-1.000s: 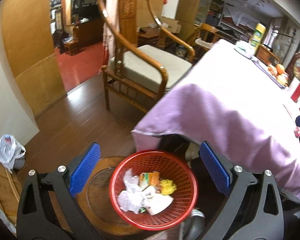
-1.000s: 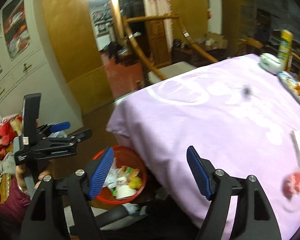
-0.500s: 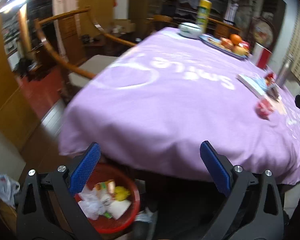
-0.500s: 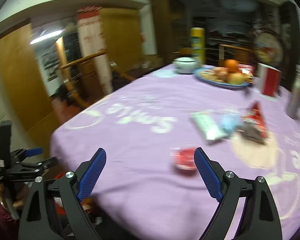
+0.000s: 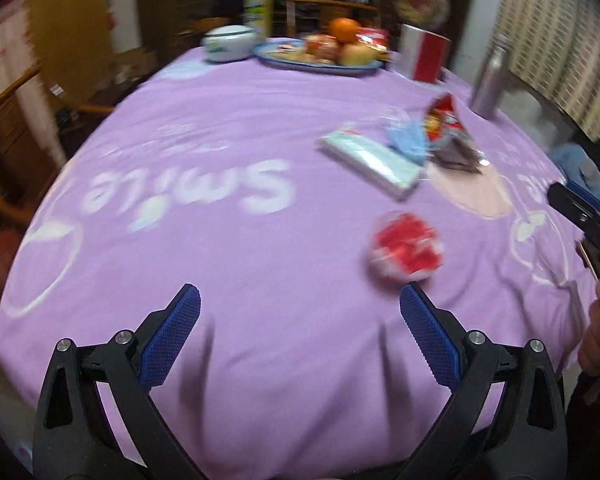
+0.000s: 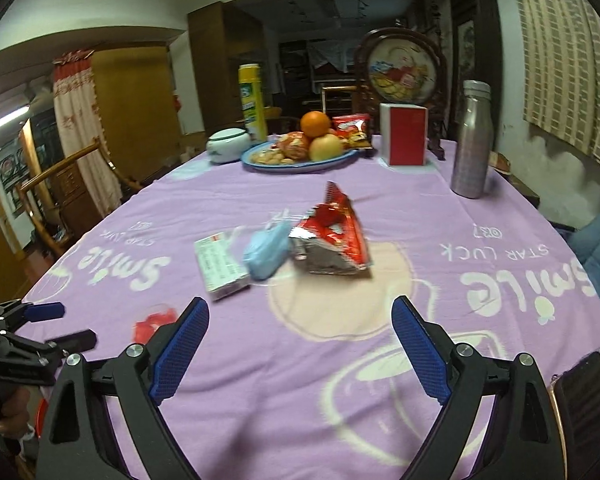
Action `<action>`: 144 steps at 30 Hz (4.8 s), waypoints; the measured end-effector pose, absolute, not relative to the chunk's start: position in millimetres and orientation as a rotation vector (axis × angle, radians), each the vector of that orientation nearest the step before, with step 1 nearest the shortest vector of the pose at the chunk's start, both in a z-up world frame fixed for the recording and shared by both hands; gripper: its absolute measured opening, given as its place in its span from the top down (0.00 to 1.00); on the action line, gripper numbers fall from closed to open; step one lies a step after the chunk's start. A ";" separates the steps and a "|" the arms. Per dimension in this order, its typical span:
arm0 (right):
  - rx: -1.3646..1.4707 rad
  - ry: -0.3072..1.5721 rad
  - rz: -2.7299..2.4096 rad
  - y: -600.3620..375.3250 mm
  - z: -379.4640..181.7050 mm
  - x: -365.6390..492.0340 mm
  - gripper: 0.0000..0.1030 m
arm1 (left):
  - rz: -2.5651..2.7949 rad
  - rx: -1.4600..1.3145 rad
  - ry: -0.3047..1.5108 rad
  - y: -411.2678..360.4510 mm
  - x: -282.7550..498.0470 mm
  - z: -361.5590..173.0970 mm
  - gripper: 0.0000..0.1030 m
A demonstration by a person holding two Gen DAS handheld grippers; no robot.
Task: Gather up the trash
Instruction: 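Raise both open tools back over the table, then grasp the clear round red-filled container with the left tool while the right tool grasps the white medicine box, then carry the container and medicine box down and release both into the red basket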
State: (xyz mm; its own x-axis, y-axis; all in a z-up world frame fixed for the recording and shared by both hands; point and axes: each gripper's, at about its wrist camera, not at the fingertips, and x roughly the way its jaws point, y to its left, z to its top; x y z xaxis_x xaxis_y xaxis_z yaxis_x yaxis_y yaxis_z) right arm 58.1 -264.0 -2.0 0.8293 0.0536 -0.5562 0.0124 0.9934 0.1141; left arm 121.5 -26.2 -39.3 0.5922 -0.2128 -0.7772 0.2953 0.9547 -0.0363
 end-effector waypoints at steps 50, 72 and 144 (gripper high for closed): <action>-0.054 0.940 0.299 -156.1 -45.7 181.6 0.20 | -0.144 -0.054 0.885 59.2 166.5 -66.2 0.39; -0.178 0.926 0.311 -126.0 -46.4 229.6 0.24 | -0.167 -0.081 0.874 60.8 162.6 -67.5 0.39; 0.071 0.692 0.440 -134.4 15.5 45.6 0.57 | 0.072 -0.070 0.724 150.3 2.0 -7.6 0.39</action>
